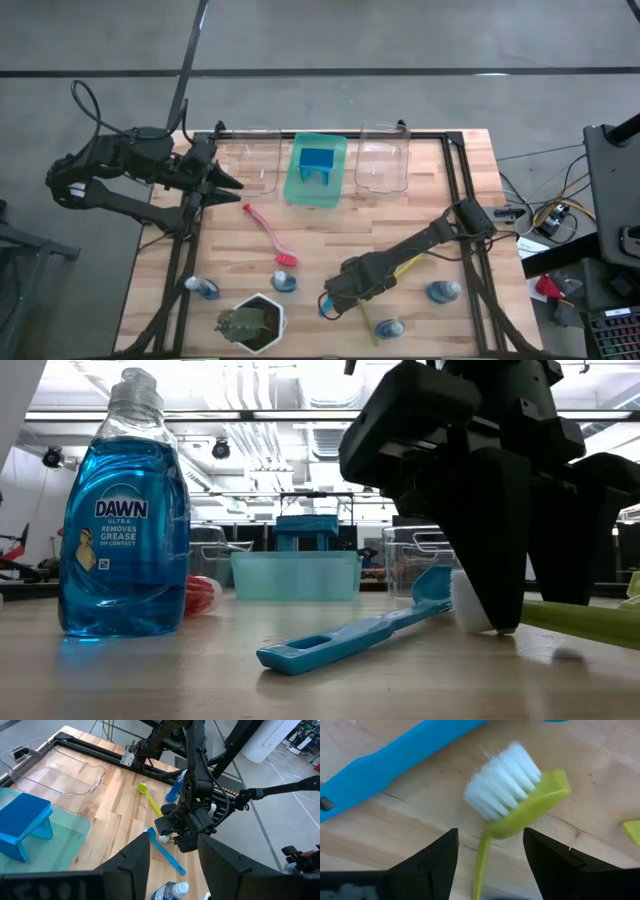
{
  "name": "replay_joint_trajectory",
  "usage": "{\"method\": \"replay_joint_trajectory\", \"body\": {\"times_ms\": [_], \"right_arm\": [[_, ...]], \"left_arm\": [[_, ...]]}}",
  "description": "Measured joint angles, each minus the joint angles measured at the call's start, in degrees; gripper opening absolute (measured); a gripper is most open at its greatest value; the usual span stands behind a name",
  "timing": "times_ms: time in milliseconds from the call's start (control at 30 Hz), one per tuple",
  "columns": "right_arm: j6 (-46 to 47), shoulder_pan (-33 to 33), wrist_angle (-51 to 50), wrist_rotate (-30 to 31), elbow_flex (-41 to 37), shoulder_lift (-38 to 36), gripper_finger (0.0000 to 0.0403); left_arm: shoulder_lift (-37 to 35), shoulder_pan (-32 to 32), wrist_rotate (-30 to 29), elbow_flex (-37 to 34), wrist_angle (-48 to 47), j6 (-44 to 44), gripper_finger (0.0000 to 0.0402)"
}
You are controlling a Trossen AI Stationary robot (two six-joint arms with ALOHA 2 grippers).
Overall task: Pick & Place Kitchen Sink Supplies
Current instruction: Put the bottom light green dish brush into the right transparent bin
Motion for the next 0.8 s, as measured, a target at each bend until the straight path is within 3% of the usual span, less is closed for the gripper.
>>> {"method": "replay_joint_trajectory", "body": {"times_ms": [467, 800], "right_arm": [[0.8, 0.0, 0.4, 0.0, 0.0, 0.0, 0.0214], [0.2, -0.3, 0.9, 0.1, 0.0, 0.0, 0.0126]], "left_arm": [[0.0, 0.0, 0.0, 0.0, 0.0, 0.0, 0.0159], [0.0, 0.0, 0.0, 0.0, 0.0, 0.0, 0.0159]]}}
